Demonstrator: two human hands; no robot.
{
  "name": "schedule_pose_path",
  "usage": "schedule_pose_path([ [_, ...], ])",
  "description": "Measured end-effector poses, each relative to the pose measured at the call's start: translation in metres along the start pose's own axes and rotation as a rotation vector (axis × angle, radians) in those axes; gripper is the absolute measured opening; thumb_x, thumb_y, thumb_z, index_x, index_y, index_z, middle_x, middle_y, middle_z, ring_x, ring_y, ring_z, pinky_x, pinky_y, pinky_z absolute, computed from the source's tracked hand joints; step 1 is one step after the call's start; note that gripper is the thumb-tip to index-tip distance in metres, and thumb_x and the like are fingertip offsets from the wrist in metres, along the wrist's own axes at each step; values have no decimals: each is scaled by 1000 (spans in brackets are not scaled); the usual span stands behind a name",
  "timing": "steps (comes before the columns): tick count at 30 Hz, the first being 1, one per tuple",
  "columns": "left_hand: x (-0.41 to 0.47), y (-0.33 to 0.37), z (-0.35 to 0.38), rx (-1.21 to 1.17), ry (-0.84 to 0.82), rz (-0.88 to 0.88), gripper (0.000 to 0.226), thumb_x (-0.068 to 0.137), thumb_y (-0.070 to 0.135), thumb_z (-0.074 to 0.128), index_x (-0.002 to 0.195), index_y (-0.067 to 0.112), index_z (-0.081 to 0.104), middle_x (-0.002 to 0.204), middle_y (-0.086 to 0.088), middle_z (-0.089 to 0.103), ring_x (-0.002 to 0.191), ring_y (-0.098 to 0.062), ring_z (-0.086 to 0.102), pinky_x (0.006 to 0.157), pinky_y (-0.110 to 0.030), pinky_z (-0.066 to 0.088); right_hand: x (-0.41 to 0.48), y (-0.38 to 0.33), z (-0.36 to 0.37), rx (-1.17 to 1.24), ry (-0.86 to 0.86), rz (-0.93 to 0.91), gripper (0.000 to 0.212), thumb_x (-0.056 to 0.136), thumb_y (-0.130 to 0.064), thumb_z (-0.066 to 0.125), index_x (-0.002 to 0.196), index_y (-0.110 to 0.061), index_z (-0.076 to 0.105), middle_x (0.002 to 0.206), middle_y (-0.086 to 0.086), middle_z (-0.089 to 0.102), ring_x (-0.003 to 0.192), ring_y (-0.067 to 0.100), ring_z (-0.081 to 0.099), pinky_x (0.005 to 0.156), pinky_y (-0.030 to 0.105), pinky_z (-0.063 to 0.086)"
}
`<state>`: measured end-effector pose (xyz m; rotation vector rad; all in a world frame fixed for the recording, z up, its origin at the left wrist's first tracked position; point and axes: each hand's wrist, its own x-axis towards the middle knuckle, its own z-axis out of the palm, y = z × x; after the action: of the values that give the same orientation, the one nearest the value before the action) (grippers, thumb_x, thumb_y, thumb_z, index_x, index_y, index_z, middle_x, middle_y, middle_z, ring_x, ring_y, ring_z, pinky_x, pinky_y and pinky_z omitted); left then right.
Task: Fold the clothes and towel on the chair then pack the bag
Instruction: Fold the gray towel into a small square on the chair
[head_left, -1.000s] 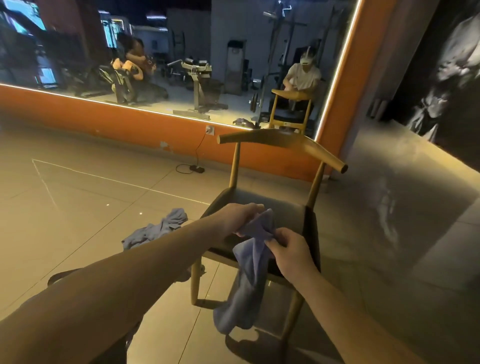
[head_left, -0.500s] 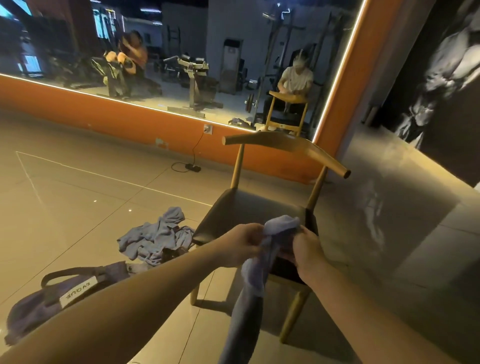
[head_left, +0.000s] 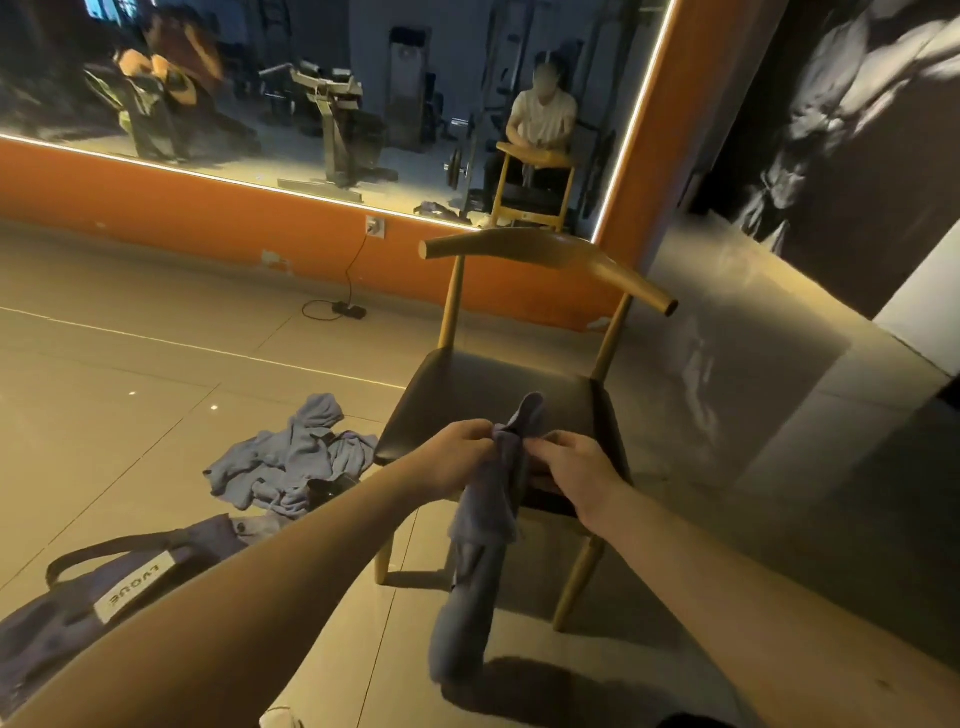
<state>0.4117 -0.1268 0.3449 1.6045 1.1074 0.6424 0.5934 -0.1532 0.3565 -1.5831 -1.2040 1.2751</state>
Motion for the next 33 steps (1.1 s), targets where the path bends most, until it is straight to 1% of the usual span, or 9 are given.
schedule_pose_path([
  [3, 1, -6, -5, -20, 5, -18, 21, 105, 23, 46, 115, 16, 63, 110, -10, 66, 105, -25, 63, 91, -36, 50, 5, 1, 3, -2, 37, -30, 26, 96, -21, 62, 109, 2, 66, 105, 22, 69, 107, 39, 66, 92, 45, 56],
  [8, 3, -9, -6, 37, 30, -54, 33, 110, 30, 36, 120, 15, 63, 113, -10, 67, 108, -24, 63, 104, -43, 50, 10, -1, 7, 219, -126, -40, 51, 93, -36, 64, 131, -3, 58, 111, 17, 67, 103, 30, 66, 89, 42, 55],
  [11, 2, -9, -7, 72, 33, -76, 35, 111, 31, 35, 118, 13, 64, 111, -11, 66, 107, -26, 63, 104, -43, 50, 10, 1, 10, 86, -92, -72, 36, 96, -39, 65, 118, -11, 69, 111, 12, 72, 105, 27, 69, 98, 46, 56],
  [15, -9, -11, -15, 97, 9, -40, 31, 102, 45, 55, 110, 18, 67, 103, -7, 69, 98, -22, 67, 90, -33, 54, 14, 6, 5, 101, 88, -35, 25, 102, -33, 55, 107, -15, 72, 103, 10, 75, 100, 27, 71, 96, 50, 55],
  [18, -17, -16, -29, 336, 0, 26, 25, 92, 30, 71, 112, 18, 61, 100, -6, 66, 94, -20, 66, 82, -27, 52, 13, 9, -7, 48, 137, -17, 27, 103, -36, 53, 106, -15, 70, 107, 15, 72, 100, 30, 69, 94, 50, 56],
  [23, -27, -24, -60, 596, -66, -19, 25, 95, 18, 63, 121, 17, 63, 105, -1, 64, 98, -19, 63, 78, -25, 51, 7, 15, -23, -93, 142, -67, 26, 105, -33, 50, 103, -14, 68, 102, 12, 68, 98, 30, 66, 80, 42, 55],
  [26, -32, -37, -85, 689, -33, -54, 22, 102, 16, 54, 118, 16, 69, 104, 1, 67, 96, -15, 64, 78, -21, 51, 9, 22, -33, -241, 211, -125, 24, 102, -35, 54, 96, -16, 67, 94, 13, 69, 90, 31, 67, 82, 50, 56],
  [30, -33, -40, -110, 638, -48, -68, 15, 104, 21, 56, 106, 19, 71, 93, 2, 68, 85, -15, 66, 69, -18, 48, 11, 20, -48, -373, 216, -176, 21, 99, -37, 59, 93, -19, 66, 89, 6, 70, 86, 23, 68, 79, 46, 58],
  [33, -23, -29, -118, 555, -41, -74, 14, 101, 27, 60, 98, 20, 71, 90, 0, 67, 81, -14, 62, 68, -23, 47, 15, 12, -58, -492, 260, -258, 16, 98, -31, 61, 91, -18, 66, 85, 3, 68, 81, 16, 64, 66, 32, 50],
])
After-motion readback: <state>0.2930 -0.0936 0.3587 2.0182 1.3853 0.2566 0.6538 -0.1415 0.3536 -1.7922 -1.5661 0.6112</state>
